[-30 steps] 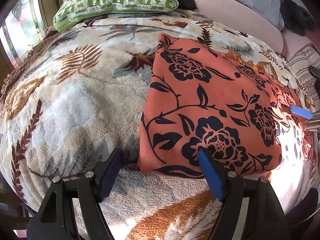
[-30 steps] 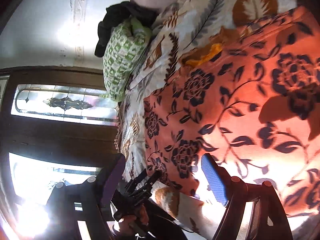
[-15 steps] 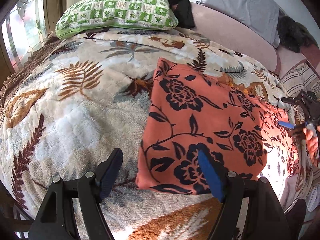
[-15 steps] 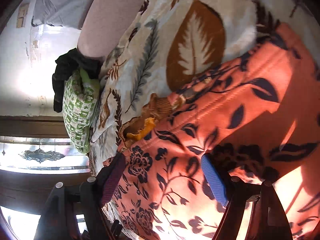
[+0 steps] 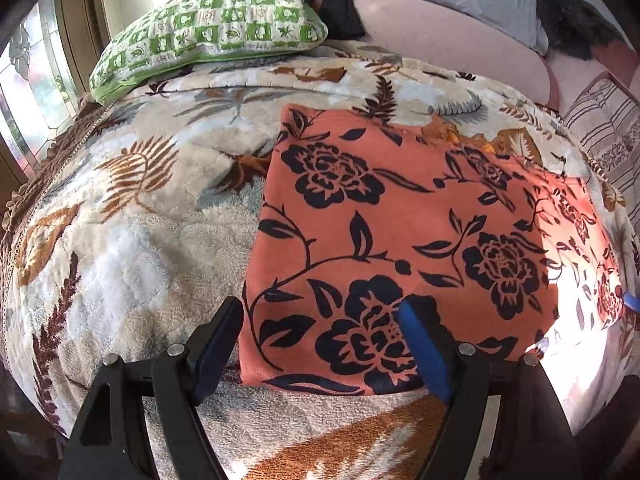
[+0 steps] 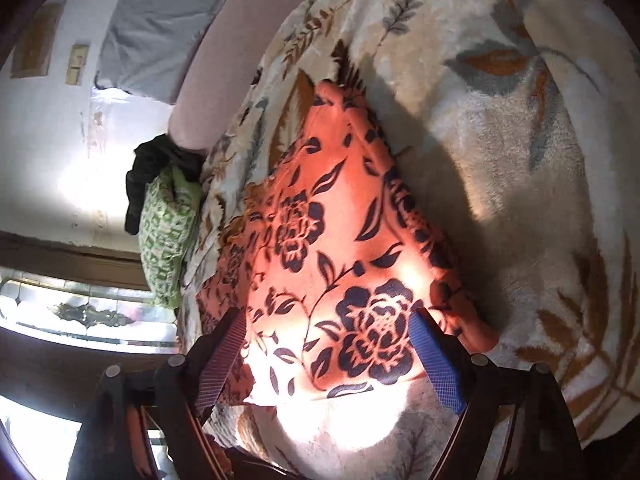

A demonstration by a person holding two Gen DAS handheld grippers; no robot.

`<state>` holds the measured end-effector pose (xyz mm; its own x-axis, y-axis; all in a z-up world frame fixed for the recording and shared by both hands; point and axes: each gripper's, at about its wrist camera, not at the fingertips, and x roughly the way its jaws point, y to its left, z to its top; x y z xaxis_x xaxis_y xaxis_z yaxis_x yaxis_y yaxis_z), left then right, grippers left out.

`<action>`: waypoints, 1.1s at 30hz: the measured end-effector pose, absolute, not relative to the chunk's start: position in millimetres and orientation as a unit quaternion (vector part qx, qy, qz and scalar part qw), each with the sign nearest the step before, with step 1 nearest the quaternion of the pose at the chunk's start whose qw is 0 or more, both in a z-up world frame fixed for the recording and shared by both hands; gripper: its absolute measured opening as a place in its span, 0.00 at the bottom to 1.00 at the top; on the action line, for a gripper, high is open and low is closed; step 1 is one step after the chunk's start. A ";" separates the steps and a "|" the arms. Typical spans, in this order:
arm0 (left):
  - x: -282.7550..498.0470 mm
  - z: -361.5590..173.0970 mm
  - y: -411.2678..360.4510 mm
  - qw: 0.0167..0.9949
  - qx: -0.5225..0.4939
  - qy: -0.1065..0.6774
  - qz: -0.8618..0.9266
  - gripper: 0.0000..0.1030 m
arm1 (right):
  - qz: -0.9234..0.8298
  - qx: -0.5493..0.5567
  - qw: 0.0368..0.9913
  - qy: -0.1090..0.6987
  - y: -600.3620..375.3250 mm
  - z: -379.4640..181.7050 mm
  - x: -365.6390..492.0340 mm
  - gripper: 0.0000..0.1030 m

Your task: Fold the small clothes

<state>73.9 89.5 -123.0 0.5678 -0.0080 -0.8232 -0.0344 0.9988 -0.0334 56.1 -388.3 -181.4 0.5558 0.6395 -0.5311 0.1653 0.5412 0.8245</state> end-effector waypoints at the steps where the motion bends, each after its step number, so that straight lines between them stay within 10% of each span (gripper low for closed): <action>1: 74.7 -123.5 88.7 0.885 -0.020 0.466 0.007 0.78 | 0.180 0.455 0.752 0.442 -383.7 -182.0 52.1 0.84; 33: 88.2 -98.4 75.0 0.895 -0.029 0.446 -0.011 0.78 | 0.187 0.435 0.748 0.465 -387.2 -162.8 235.0 0.84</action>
